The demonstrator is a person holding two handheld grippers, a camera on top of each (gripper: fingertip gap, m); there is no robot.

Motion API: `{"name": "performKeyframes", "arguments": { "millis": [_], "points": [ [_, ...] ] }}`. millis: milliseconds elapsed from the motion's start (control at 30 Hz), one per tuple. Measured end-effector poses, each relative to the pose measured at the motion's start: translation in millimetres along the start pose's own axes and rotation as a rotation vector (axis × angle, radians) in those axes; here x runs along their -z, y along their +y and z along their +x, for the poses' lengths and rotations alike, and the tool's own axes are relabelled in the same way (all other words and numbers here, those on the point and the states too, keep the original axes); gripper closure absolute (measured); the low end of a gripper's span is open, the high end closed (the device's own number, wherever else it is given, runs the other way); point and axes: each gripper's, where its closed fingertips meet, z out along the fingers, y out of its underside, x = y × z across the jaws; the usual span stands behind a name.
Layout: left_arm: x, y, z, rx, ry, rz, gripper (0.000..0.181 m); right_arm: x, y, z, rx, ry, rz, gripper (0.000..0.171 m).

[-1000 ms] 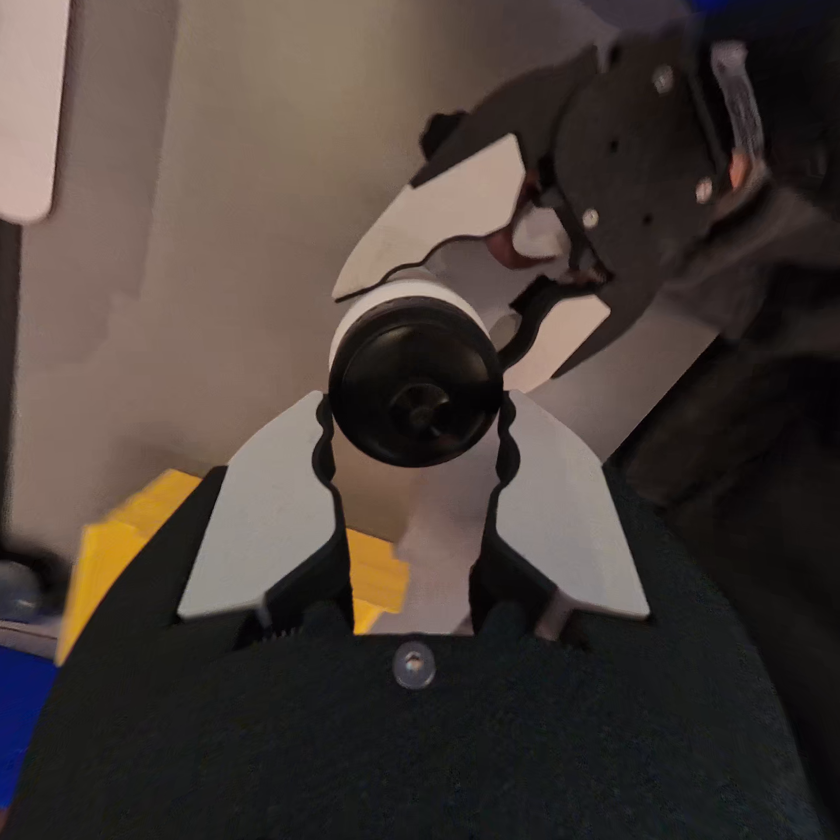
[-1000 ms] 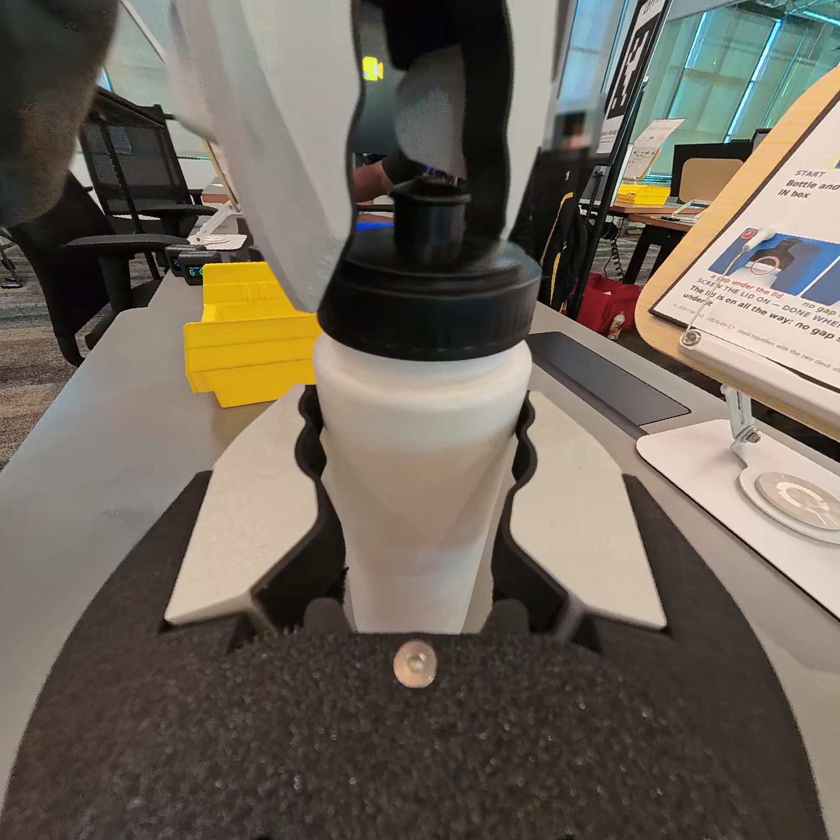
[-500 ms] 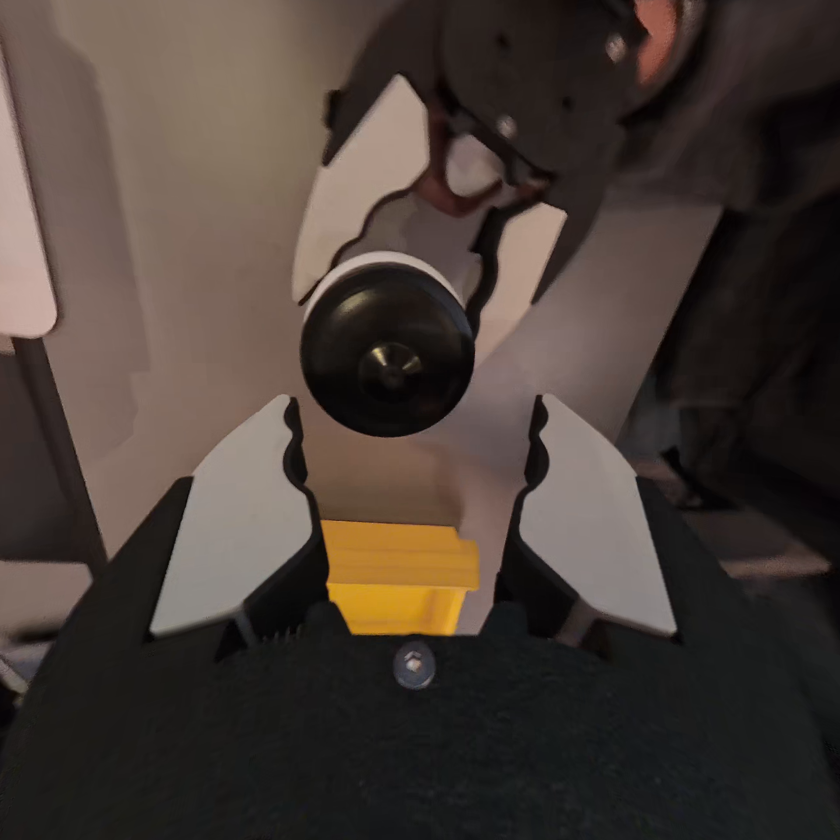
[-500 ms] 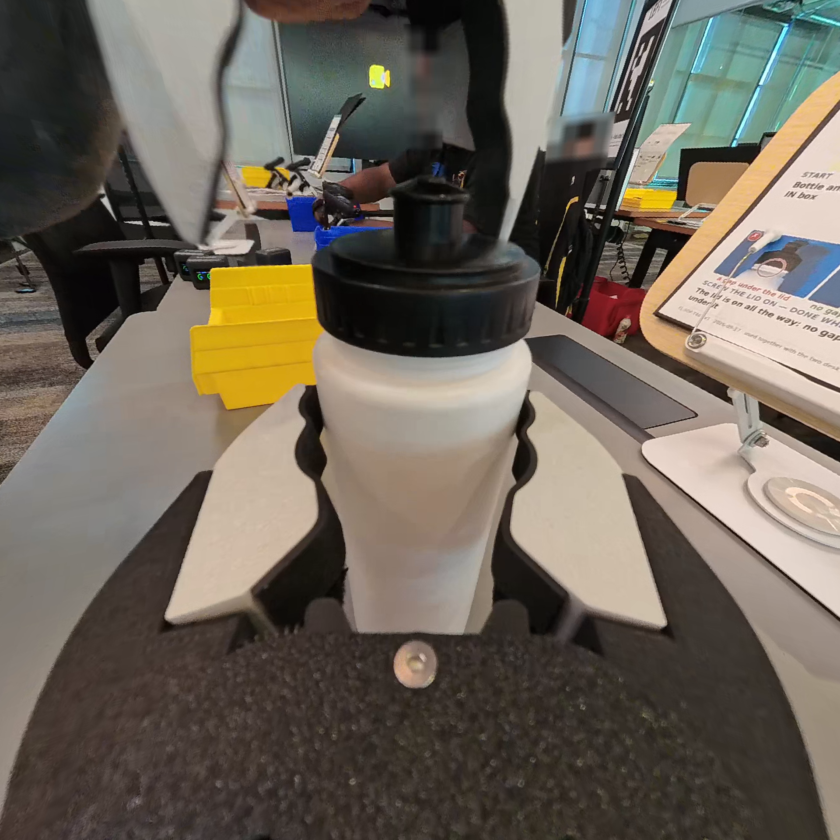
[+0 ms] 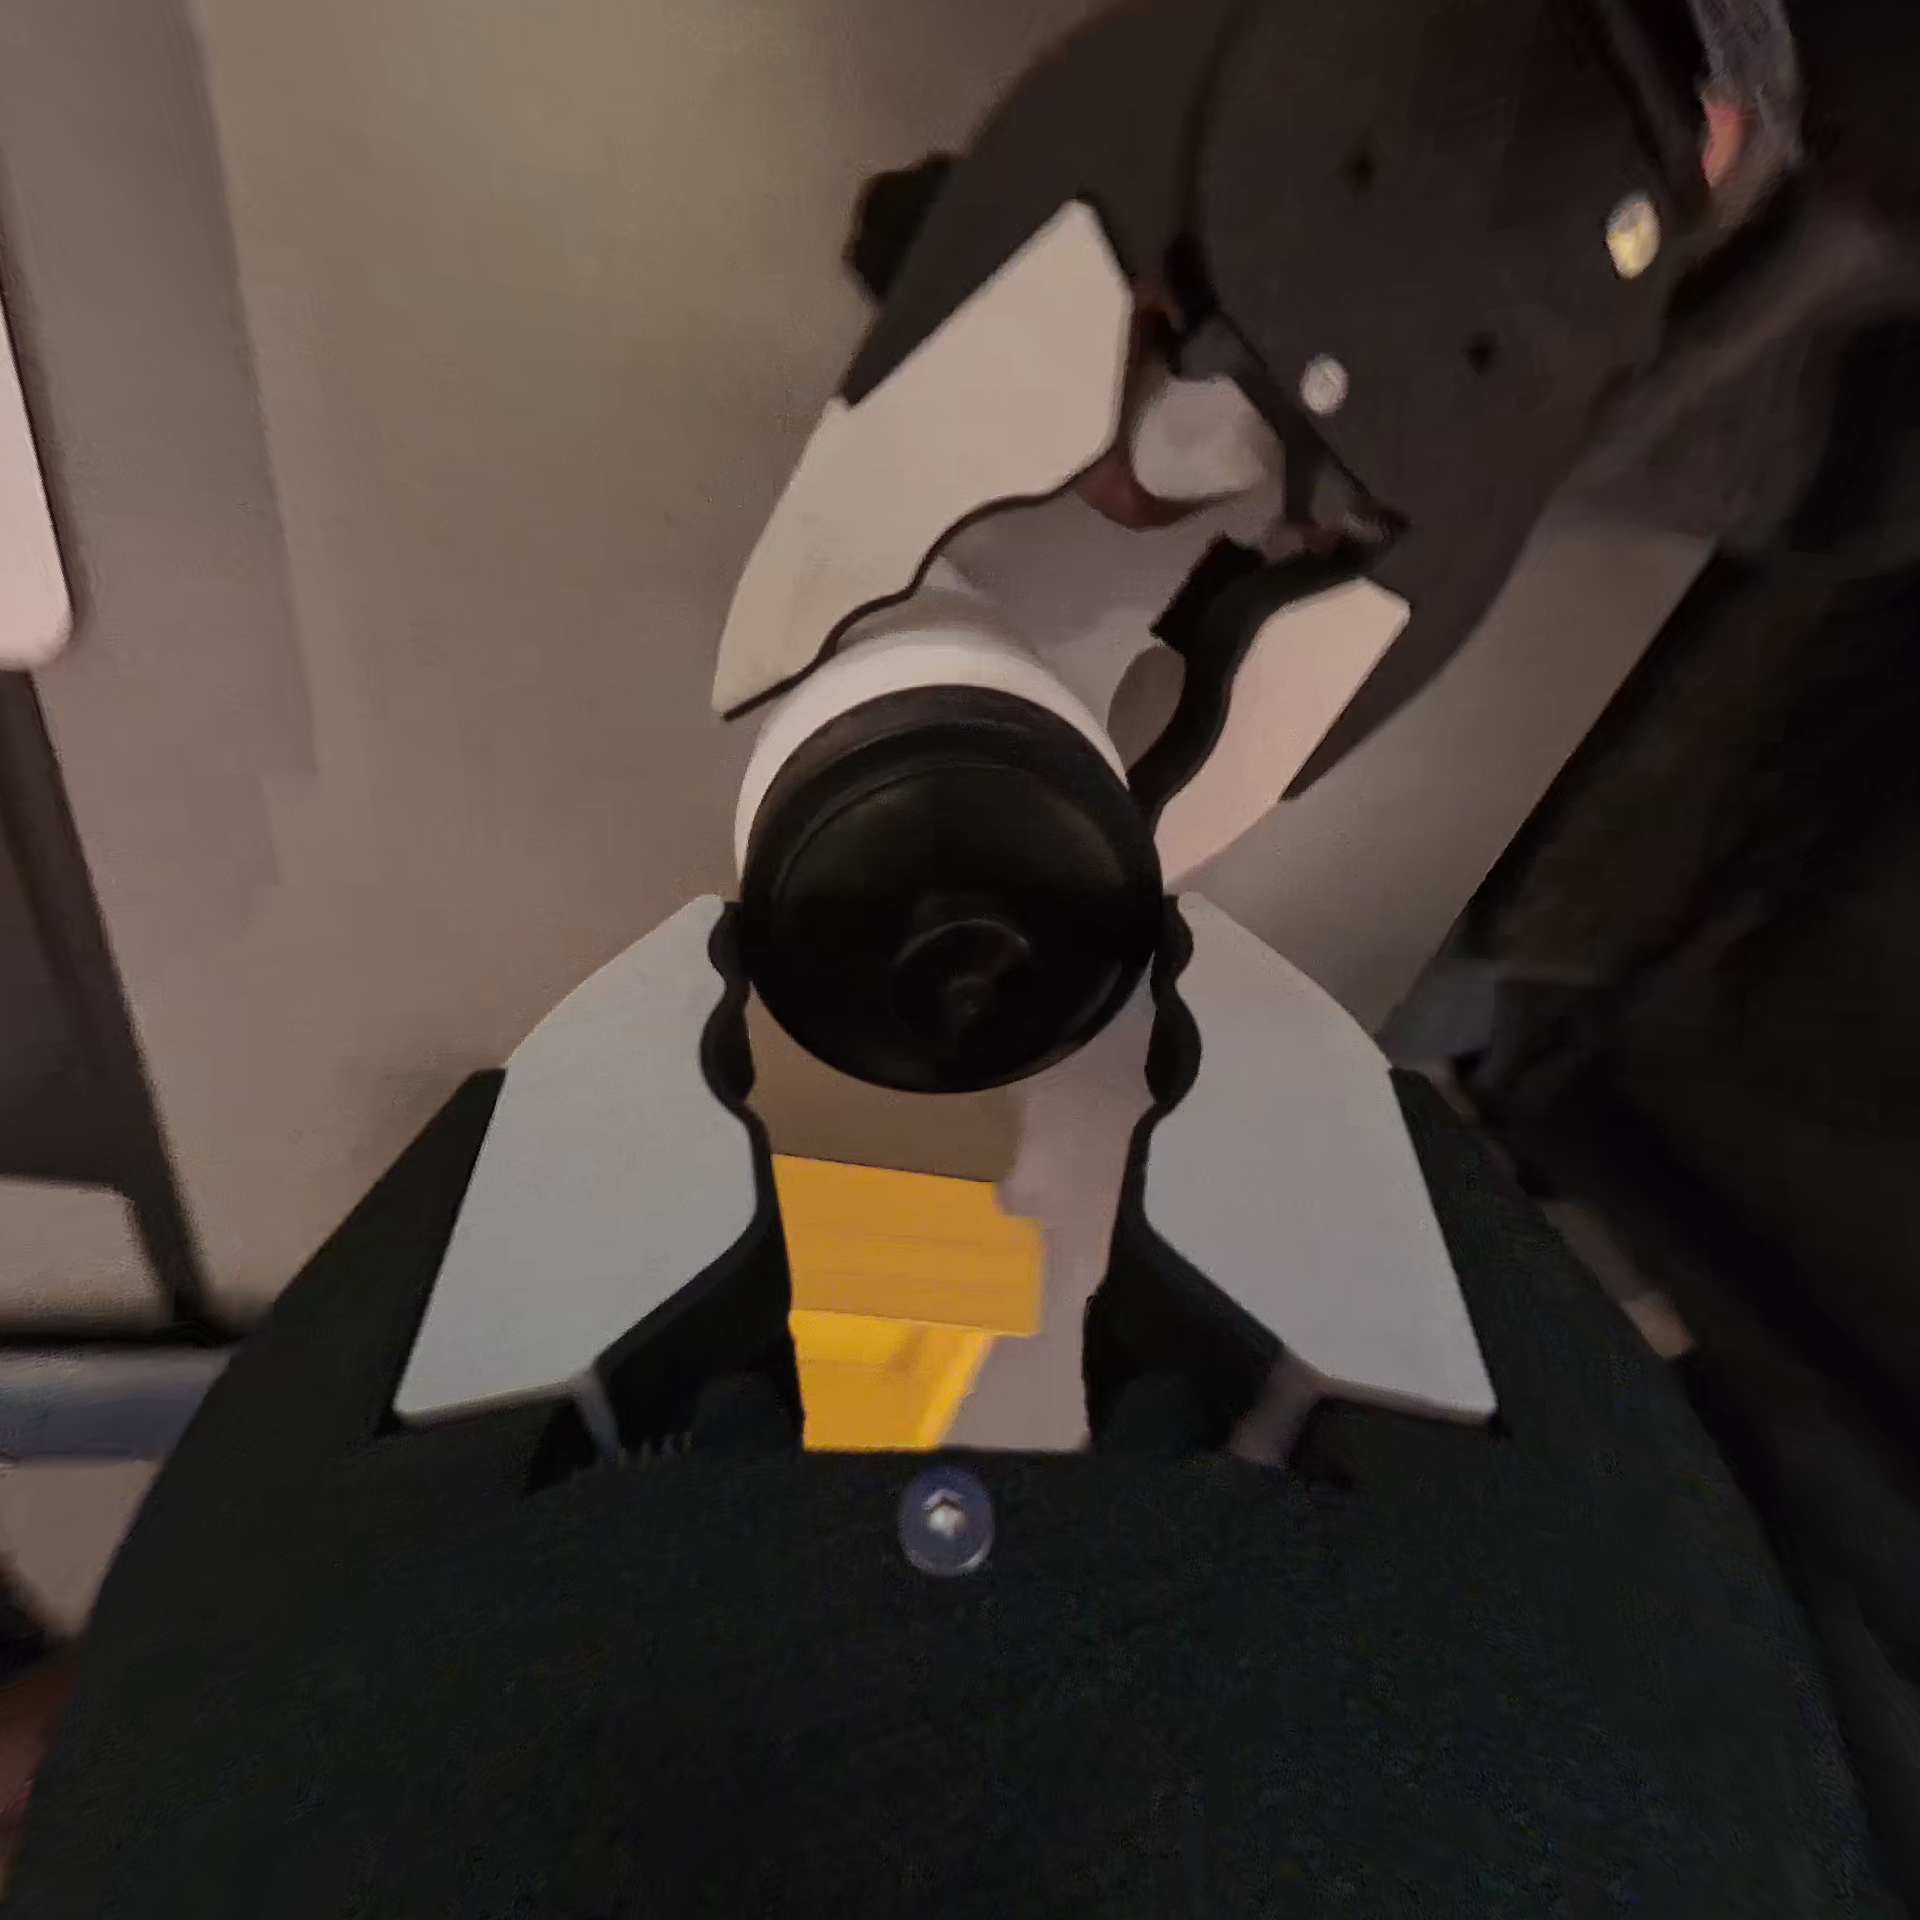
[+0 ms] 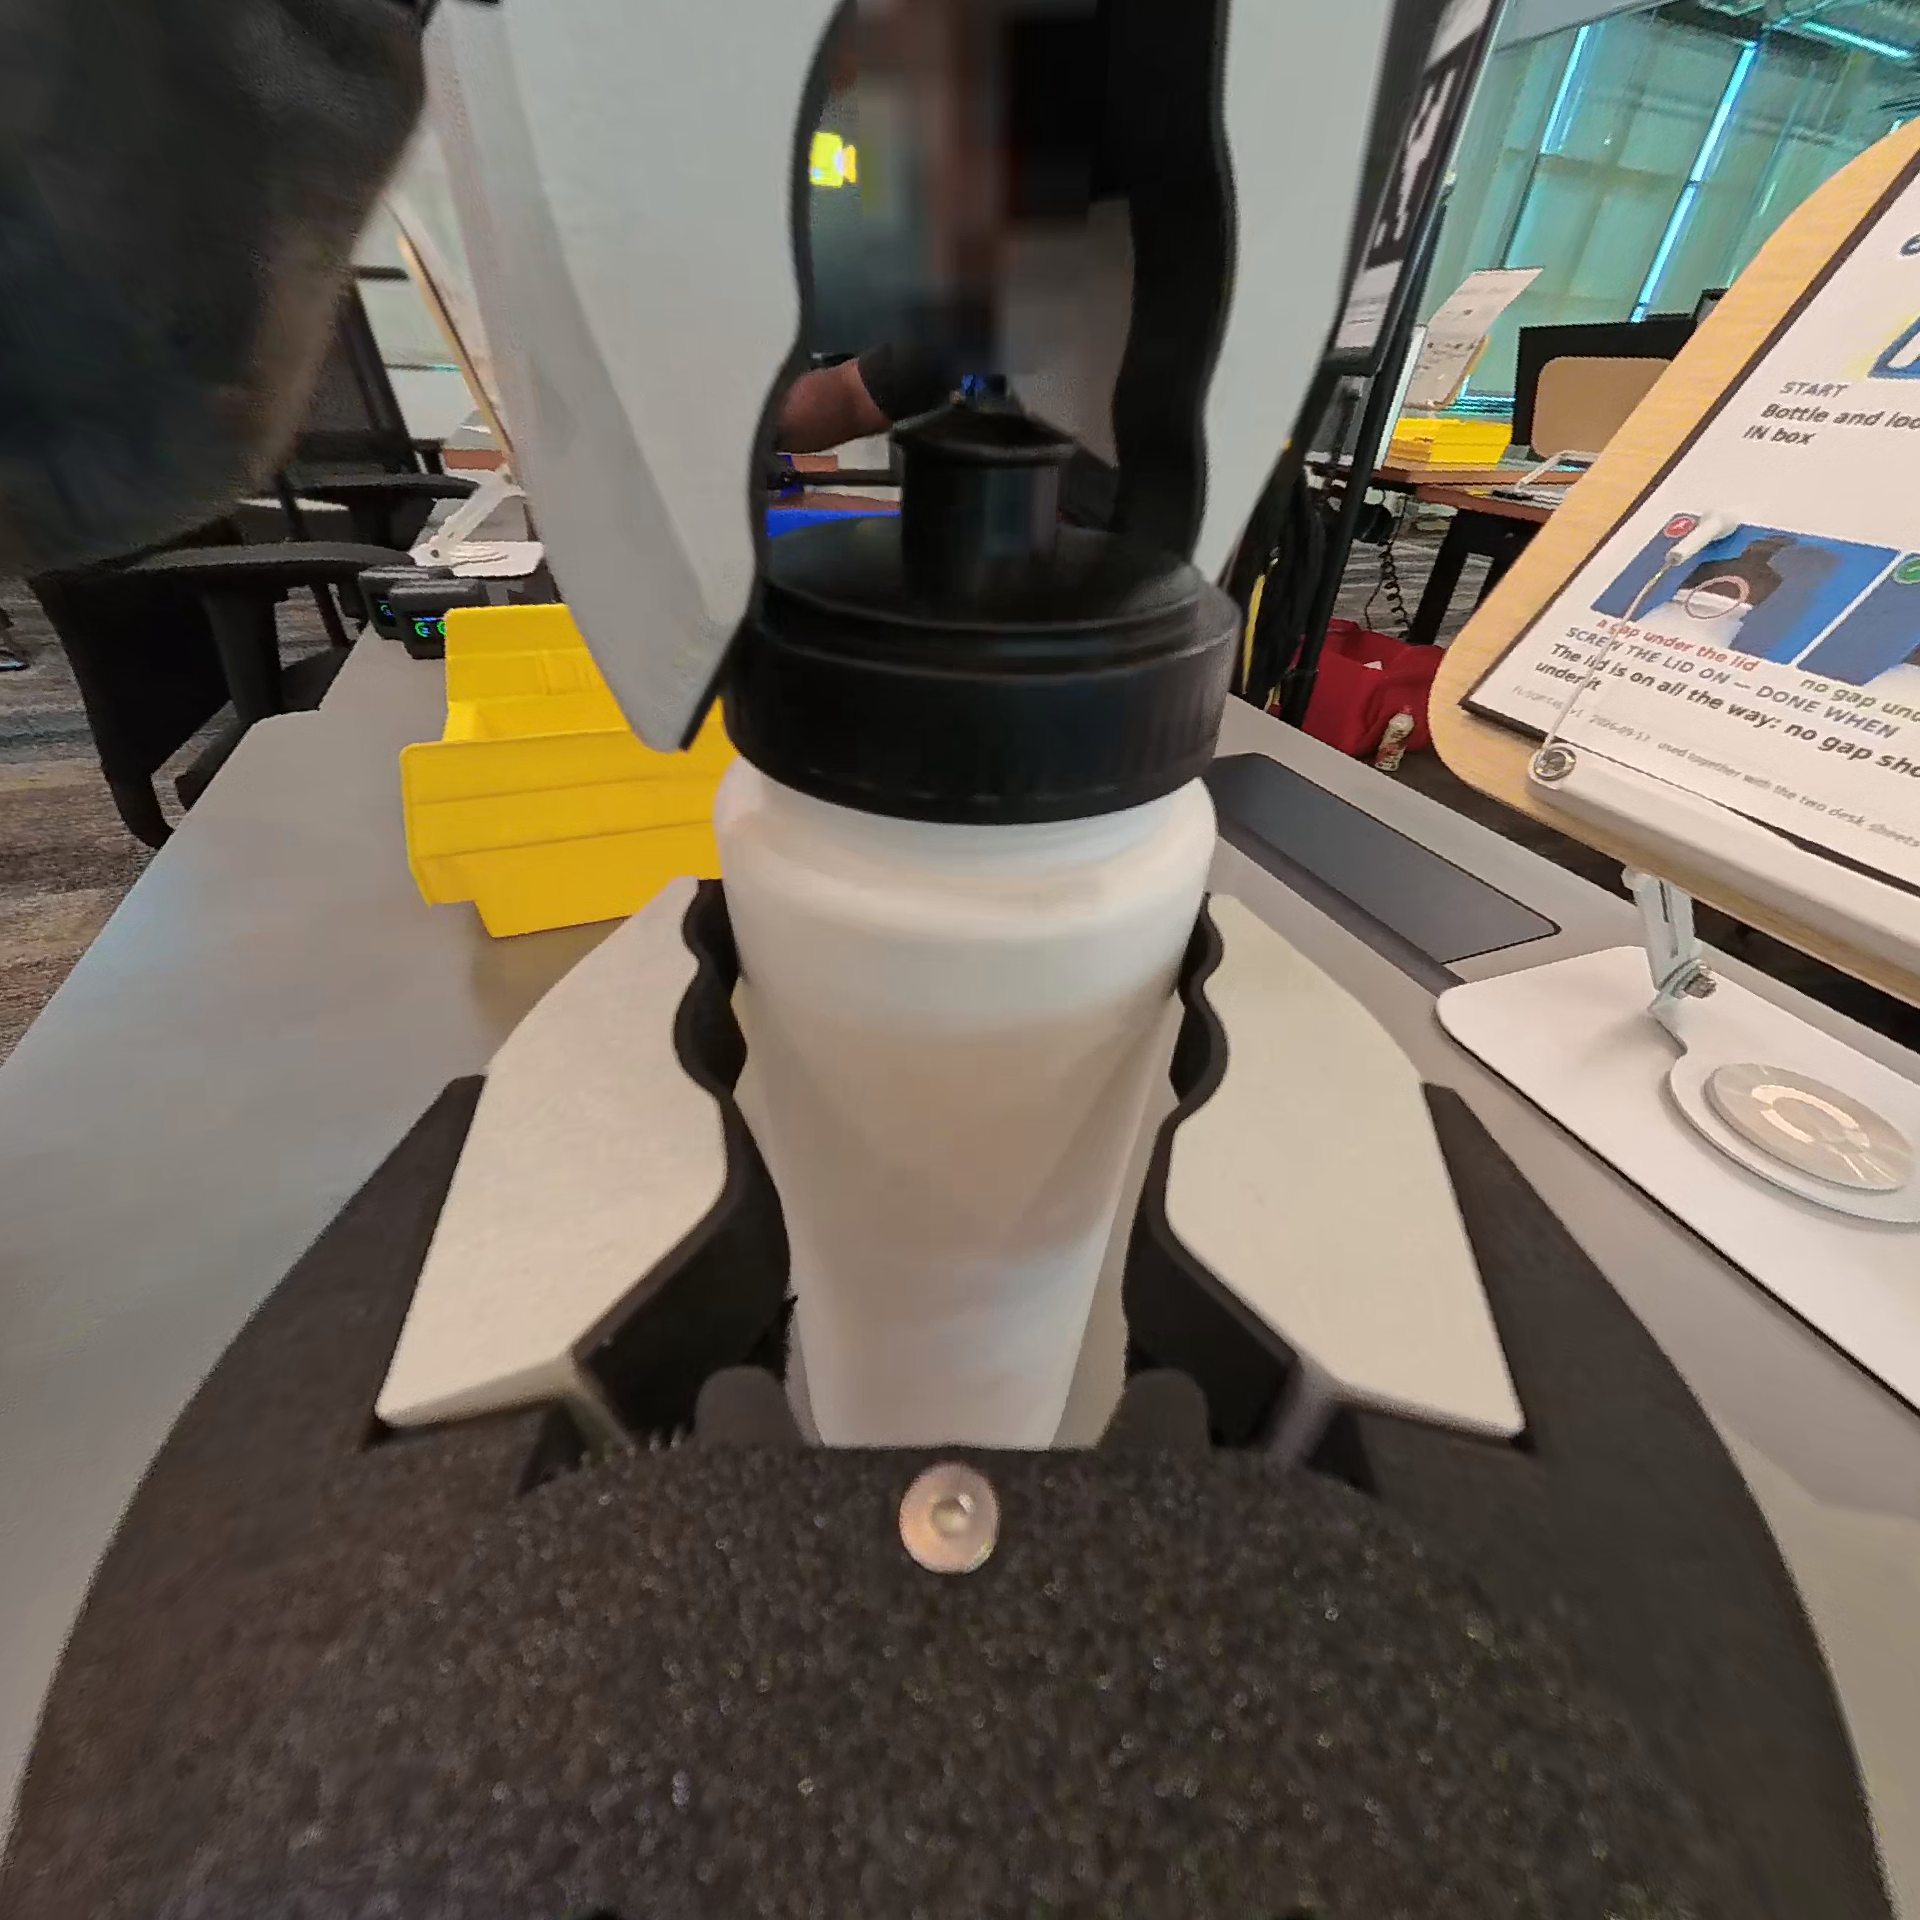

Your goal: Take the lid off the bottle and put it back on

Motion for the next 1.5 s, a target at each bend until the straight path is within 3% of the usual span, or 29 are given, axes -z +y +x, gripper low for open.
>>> {"name": "performKeyframes", "arguments": {
  "millis": [100,233,333,433,600,833,967,1100,1233,1333,1433,1500],
  "points": [
    [-0.4,-3.6,-1.3,0.408,-0.009,0.078,0.107,-1.3,0.6,3.6,0.005,0.053,-0.013,0.089],
    [-1.0,-3.6,-2.6,0.486,-0.055,0.116,0.106,-1.7,0.4,3.8,0.008,0.078,-0.009,0.089],
    [3.6,0.6,-3.6,0.365,-0.041,0.086,0.107,-2.6,-0.2,1.9,0.016,0.066,-0.003,0.089],
    [15.7,-0.6,-12.0,0.150,-0.053,0.068,0.091,-1.4,-0.4,1.0,0.003,0.027,0.016,0.089],
    [16.0,7.8,2.8,-0.234,0.050,-0.025,0.091,-0.5,-0.6,-0.4,0.005,0.001,0.023,0.089],
    [4.4,4.8,-1.3,-0.337,0.015,-0.086,0.107,-1.0,-0.4,0.2,0.004,0.005,0.021,0.089],
    [3.7,-0.8,-2.6,-0.066,0.015,-0.075,0.107,-0.8,-0.3,3.8,-0.006,0.038,0.014,0.089],
    [3.2,-9.6,-5.0,0.473,-0.047,0.054,0.107,0.0,0.2,9.2,-0.010,0.086,0.002,0.089],
    [1.3,-6.7,-6.7,0.575,-0.087,0.086,0.106,-2.3,0.6,8.1,0.006,0.109,-0.014,0.089],
    [3.3,-2.9,-4.1,0.487,-0.071,0.031,0.106,-3.5,-0.2,5.4,0.015,0.102,-0.002,0.089],
    [18.1,-5.5,-17.3,0.207,-0.150,0.016,0.097,-3.2,0.0,5.2,0.003,0.080,0.003,0.089],
    [24.2,-3.2,-11.1,-0.006,-0.119,-0.014,0.096,-1.8,-0.2,4.9,-0.001,0.061,0.012,0.089]
  ]
}}
